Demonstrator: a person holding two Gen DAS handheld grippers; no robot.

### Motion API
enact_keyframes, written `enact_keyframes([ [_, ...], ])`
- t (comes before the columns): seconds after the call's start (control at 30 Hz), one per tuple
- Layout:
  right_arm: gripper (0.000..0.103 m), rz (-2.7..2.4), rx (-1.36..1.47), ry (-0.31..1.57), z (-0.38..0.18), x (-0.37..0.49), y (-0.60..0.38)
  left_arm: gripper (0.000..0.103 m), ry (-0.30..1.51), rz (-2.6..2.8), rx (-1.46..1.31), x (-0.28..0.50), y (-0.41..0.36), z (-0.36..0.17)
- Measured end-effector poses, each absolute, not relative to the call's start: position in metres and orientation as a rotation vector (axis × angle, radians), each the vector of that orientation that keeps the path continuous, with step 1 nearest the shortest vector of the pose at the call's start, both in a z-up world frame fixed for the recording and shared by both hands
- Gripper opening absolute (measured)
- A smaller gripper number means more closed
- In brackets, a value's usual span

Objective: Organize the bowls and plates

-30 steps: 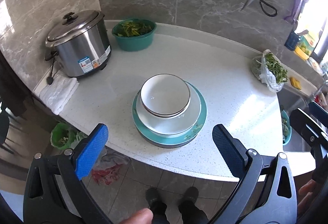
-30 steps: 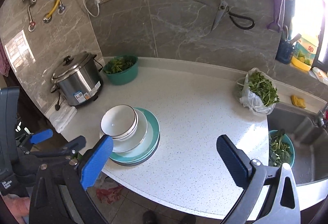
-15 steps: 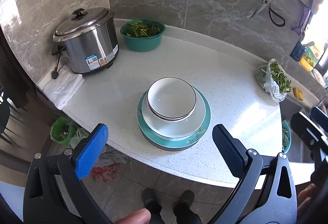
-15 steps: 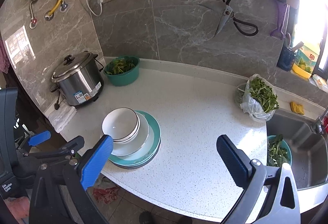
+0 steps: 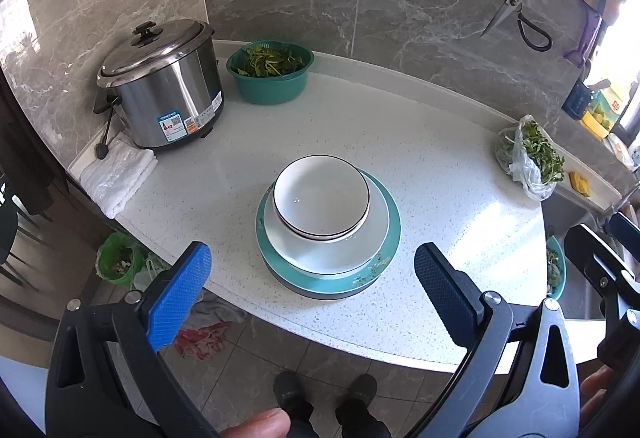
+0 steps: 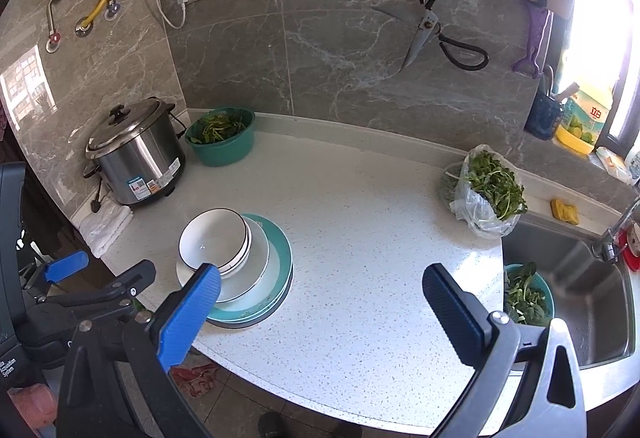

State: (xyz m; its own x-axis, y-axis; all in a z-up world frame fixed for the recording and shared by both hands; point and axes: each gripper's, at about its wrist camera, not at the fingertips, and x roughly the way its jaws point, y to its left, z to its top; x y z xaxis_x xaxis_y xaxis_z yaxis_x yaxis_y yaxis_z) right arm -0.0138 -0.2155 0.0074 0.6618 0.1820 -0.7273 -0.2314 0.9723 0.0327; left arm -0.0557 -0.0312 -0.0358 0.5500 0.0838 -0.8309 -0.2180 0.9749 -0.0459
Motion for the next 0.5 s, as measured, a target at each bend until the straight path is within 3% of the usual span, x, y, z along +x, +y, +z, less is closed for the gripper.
enact_keyframes([
  [0.5,0.103,0.24,-0.064,0.82,0.0077,-0.0176,-0.2145,0.103,0.962,0.177,-0.15,-0.0646,-0.0317,-0.0312],
])
